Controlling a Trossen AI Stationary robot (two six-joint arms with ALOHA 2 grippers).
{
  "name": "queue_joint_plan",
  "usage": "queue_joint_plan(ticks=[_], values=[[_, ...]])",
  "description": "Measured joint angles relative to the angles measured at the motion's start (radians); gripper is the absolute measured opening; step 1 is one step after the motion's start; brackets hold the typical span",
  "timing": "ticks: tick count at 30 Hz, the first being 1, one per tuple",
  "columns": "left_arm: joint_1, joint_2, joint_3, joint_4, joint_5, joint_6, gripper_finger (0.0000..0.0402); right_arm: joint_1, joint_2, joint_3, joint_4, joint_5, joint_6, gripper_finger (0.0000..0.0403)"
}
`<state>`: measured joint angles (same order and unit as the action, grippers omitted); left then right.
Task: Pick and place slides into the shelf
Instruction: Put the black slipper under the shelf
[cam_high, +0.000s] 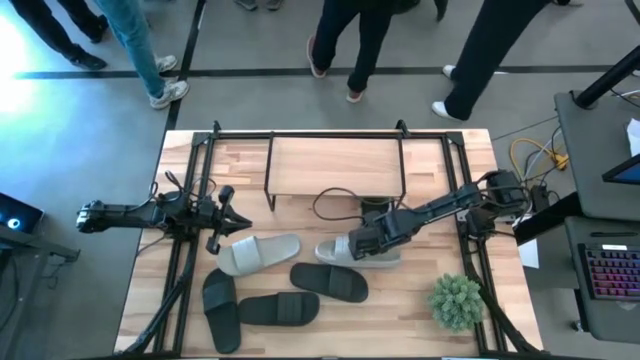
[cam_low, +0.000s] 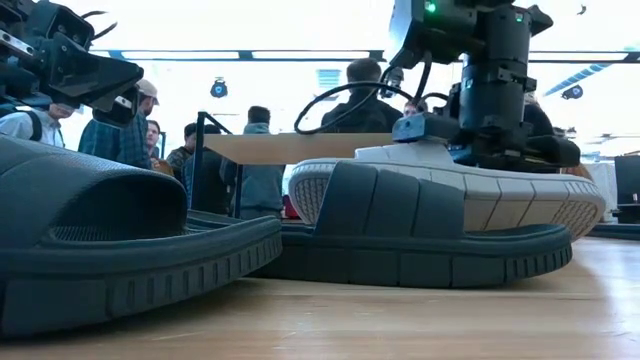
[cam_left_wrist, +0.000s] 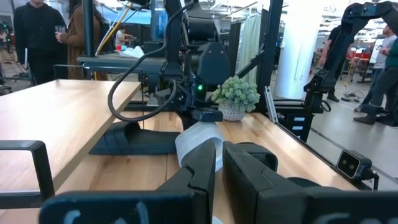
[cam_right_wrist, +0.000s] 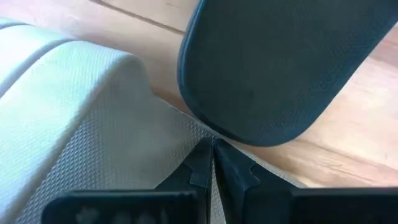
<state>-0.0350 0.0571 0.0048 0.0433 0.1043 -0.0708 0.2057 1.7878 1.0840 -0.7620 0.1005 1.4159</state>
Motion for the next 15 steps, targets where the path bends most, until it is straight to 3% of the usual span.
queue_joint_plan(ticks=[9, 15], values=[[0.0, 0.001, 0.0, 0.001, 0.0, 0.0, 0.0017, -0.038, -0.017, 0.006, -0.067, 0.224, 0.029, 0.0011], [0.0, 0.001, 0.0, 0.0, 0.0, 0.0, 0.0017, -0.076, -0.032, 0.006, -0.08, 0.215, -0.008, 0.0011]])
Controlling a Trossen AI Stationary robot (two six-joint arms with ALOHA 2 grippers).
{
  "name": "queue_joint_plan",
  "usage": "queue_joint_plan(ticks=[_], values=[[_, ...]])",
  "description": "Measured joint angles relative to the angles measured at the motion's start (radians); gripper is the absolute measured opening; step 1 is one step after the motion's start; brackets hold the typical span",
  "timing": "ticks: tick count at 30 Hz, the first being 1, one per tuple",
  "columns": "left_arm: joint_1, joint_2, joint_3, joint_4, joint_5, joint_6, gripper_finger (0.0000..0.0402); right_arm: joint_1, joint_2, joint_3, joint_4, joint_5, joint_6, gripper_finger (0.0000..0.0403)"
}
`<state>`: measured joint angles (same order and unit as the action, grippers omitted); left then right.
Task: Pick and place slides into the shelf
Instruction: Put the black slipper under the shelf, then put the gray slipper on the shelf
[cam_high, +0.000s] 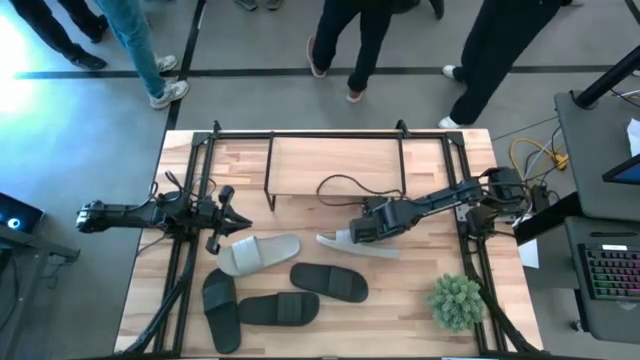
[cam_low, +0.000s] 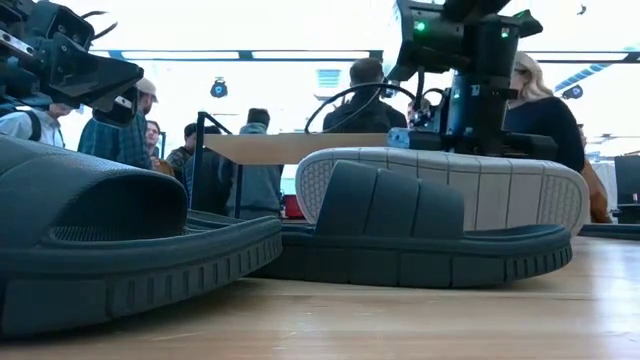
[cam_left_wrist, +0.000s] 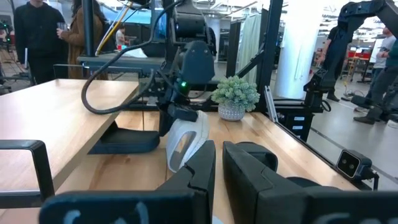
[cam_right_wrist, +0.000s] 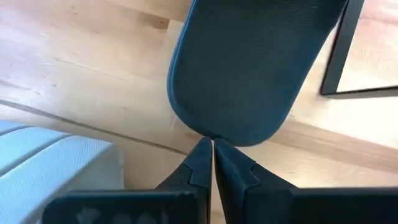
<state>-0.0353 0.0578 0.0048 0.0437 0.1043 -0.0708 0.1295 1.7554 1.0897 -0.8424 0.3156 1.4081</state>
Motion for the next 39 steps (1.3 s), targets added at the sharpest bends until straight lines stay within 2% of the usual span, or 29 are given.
queue_joint_plan(ticks=[5, 8, 12, 17, 21, 26, 31, 35, 39], values=[[0.0, 0.0, 0.0, 0.0, 0.0, 0.0, 0.0017, 0.029, -0.08, 0.032, -0.08, 0.017, 0.007, 0.0011], [0.0, 0.0, 0.0, 0.0, 0.0, 0.0, 0.0017, 0.085, -0.171, 0.076, -0.182, 0.091, 0.038, 0.0011], [0.0, 0.0, 0.0, 0.0, 0.0, 0.0, 0.0017, 0.145, -0.269, 0.118, -0.347, 0.208, 0.204, 0.0011], [0.0, 0.0, 0.0, -0.001, 0.0, 0.0, 0.0017, 0.143, -0.295, 0.084, -0.335, 0.151, 0.257, 0.0011], [0.0, 0.0, 0.0, 0.0, 0.0, 0.0, 0.0017, 0.145, -0.235, 0.067, -0.228, 0.088, 0.241, 0.0011], [0.0, 0.0, 0.0, 0.0, 0.0, 0.0, 0.0017, 0.145, -0.113, 0.083, -0.034, 0.071, 0.115, 0.0011], [0.0, 0.0, 0.0, -0.001, 0.0, 0.0, 0.0017, 0.137, 0.026, 0.14, -0.048, 0.13, 0.023, 0.0011], [0.0, 0.0, 0.0, 0.0, 0.0, 0.0, 0.0017, 0.124, 0.116, 0.184, -0.045, 0.151, 0.036, 0.0011], [0.0, 0.0, 0.0, 0.0, 0.0, 0.0, 0.0017, 0.126, 0.188, 0.241, -0.067, 0.248, 0.09, 0.0011]])
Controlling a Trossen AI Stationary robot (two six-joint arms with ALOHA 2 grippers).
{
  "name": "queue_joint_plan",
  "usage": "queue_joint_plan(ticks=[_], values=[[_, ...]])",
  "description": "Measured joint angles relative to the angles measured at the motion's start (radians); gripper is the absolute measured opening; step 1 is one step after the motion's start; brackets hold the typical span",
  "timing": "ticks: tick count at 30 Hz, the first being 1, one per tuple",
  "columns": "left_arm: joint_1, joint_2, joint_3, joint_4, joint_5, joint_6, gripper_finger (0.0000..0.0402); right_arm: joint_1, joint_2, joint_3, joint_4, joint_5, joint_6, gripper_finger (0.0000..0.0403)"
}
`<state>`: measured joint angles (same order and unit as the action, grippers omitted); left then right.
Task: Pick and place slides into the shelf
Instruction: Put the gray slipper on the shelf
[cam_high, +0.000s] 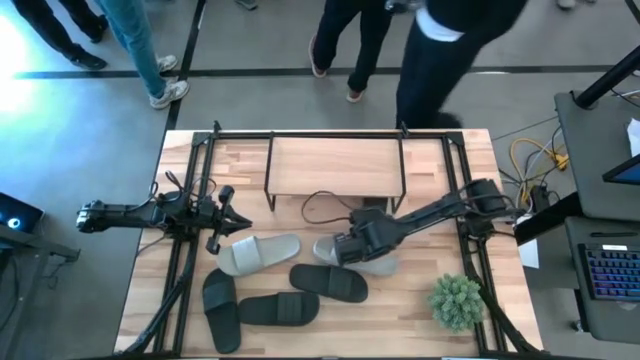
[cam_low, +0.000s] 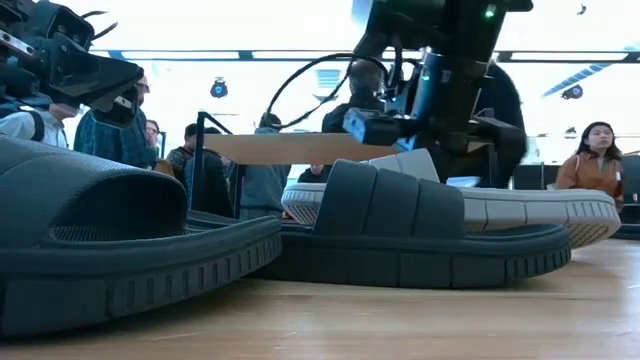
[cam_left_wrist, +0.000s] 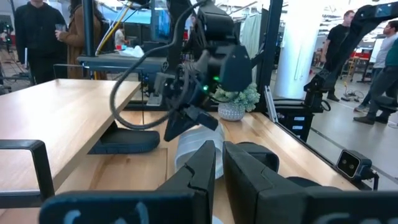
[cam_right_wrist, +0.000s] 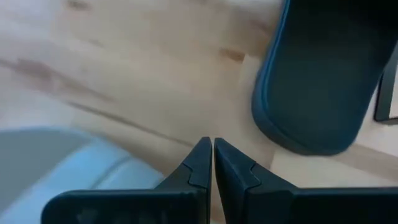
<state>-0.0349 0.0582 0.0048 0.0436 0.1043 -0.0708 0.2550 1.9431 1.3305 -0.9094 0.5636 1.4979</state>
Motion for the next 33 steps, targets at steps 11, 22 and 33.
queue_joint_plan(ticks=[11, 22, 33], values=[[0.0, 0.0, 0.0, 0.0, 0.0, 0.0, 0.0017, -0.008, 0.116, 0.074, -0.134, 0.034, 0.111, 0.0011], [0.0, -0.001, 0.0, -0.001, 0.0, 0.0, 0.0017, 0.043, -0.201, 0.038, -0.13, -0.223, 0.06, 0.0016], [0.0, 0.0, 0.0, 0.0, 0.0, 0.0, 0.0017, 0.195, -0.4, -0.279, 0.23, -0.153, 0.658, 0.0148]])
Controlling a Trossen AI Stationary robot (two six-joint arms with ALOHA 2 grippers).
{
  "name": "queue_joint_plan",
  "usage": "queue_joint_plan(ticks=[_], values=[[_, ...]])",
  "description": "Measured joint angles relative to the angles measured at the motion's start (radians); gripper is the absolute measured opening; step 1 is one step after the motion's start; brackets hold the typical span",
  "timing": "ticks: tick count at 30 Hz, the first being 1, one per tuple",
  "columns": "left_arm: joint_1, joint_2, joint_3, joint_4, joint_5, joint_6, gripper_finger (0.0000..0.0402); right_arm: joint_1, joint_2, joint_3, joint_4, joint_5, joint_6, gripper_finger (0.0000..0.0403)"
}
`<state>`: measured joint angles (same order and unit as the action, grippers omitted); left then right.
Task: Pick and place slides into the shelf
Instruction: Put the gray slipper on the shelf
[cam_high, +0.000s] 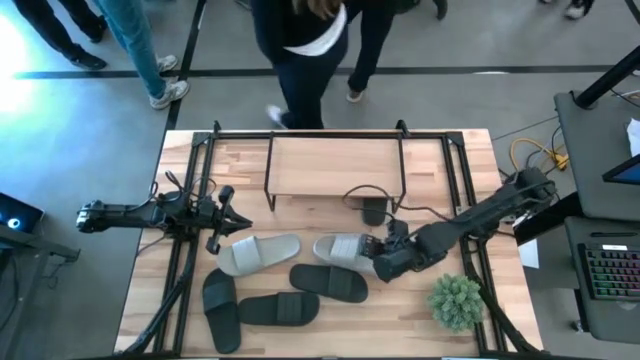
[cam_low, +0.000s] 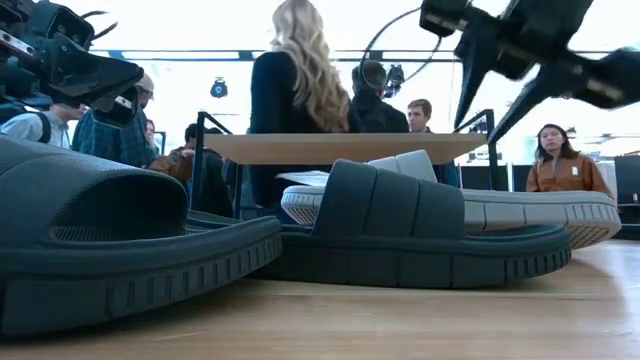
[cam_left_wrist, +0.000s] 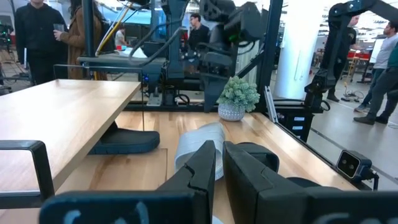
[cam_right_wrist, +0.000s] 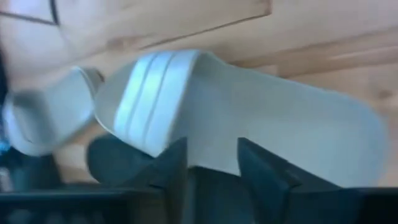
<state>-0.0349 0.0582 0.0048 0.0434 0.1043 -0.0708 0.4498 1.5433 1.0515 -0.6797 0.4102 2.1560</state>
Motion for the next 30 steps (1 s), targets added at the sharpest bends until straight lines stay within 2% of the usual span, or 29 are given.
queue_joint_plan(ticks=[6, 12, 17, 24, 27, 30], values=[[0.0, 0.0, 0.0, 0.0, 0.0, 0.0, 0.0017, -0.028, 0.061, -0.088, 0.261, 0.062, 0.019, 0.0217], [0.0, -0.001, 0.0, 0.002, 0.0, 0.0, 0.0017, -0.05, 0.146, -0.074, 0.296, 0.065, 0.017, 0.022], [0.0, 0.0, 0.0, 0.0, 0.0, 0.0, 0.0017, -0.057, 0.189, -0.027, 0.295, 0.108, 0.001, 0.018], [0.0, 0.0, 0.0, 0.003, 0.0, 0.0, 0.0017, -0.065, 0.191, 0.006, 0.286, 0.16, -0.062, 0.0072], [0.0, -0.001, 0.0, 0.0, 0.0, 0.0, 0.0017, -0.067, 0.191, 0.001, 0.291, 0.158, -0.053, 0.0032], [0.0, -0.001, 0.0, 0.0, 0.0, 0.0, 0.0017, -0.067, 0.193, -0.01, 0.289, 0.104, -0.055, 0.0018]])
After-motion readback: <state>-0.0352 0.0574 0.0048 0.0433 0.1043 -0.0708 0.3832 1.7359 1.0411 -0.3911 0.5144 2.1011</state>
